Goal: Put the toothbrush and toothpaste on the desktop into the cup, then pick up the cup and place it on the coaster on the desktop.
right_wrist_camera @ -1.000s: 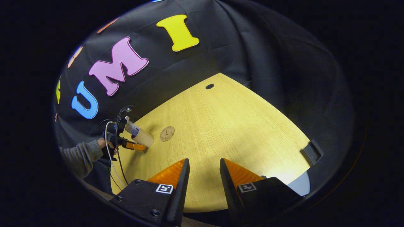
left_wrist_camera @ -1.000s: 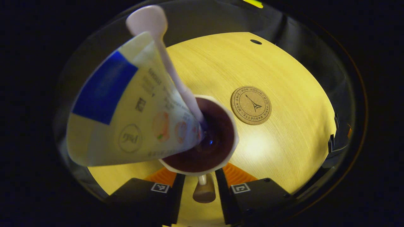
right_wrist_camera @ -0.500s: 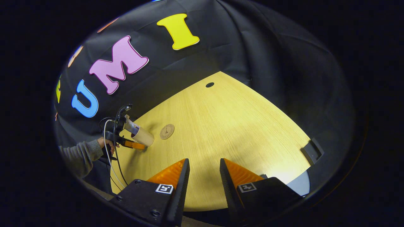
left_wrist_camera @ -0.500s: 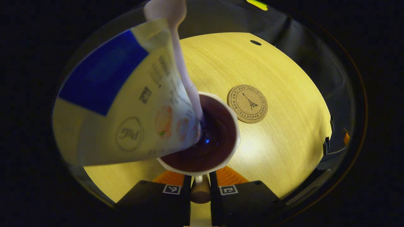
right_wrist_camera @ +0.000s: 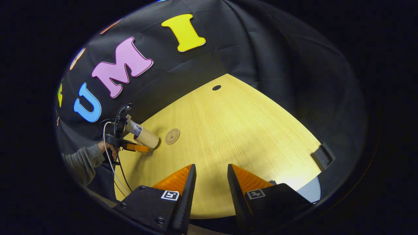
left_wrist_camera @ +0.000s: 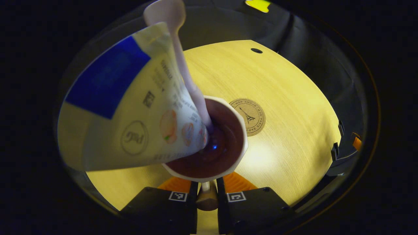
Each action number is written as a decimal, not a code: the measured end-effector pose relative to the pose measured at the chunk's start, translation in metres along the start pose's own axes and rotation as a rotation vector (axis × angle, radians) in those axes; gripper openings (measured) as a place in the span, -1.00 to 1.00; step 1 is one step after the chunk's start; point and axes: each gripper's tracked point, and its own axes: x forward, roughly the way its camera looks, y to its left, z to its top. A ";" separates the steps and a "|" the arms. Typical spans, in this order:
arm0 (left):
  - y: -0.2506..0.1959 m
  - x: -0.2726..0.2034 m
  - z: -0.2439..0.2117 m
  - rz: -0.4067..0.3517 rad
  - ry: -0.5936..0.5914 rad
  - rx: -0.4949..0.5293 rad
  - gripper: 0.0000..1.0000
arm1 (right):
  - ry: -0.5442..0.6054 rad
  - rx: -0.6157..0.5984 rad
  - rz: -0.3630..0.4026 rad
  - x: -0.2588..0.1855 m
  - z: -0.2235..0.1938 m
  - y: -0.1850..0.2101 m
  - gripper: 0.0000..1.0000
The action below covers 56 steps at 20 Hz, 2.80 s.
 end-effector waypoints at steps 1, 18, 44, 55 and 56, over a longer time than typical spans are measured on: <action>-0.005 0.000 0.003 -0.006 -0.002 0.010 -0.41 | -0.001 0.000 0.001 0.000 0.000 -0.001 0.18; -0.068 0.019 0.056 -0.043 -0.004 0.109 -0.33 | -0.033 0.054 -0.047 -0.014 0.008 -0.038 0.18; -0.070 0.044 0.058 -0.015 0.039 0.105 -0.34 | -0.011 0.072 -0.063 -0.011 0.003 -0.054 0.19; -0.069 0.023 0.062 0.002 -0.027 0.114 0.48 | -0.012 0.070 -0.053 -0.006 0.001 -0.045 0.18; -0.069 0.019 0.064 0.002 -0.040 0.111 0.50 | -0.012 0.068 -0.049 -0.006 0.000 -0.043 0.18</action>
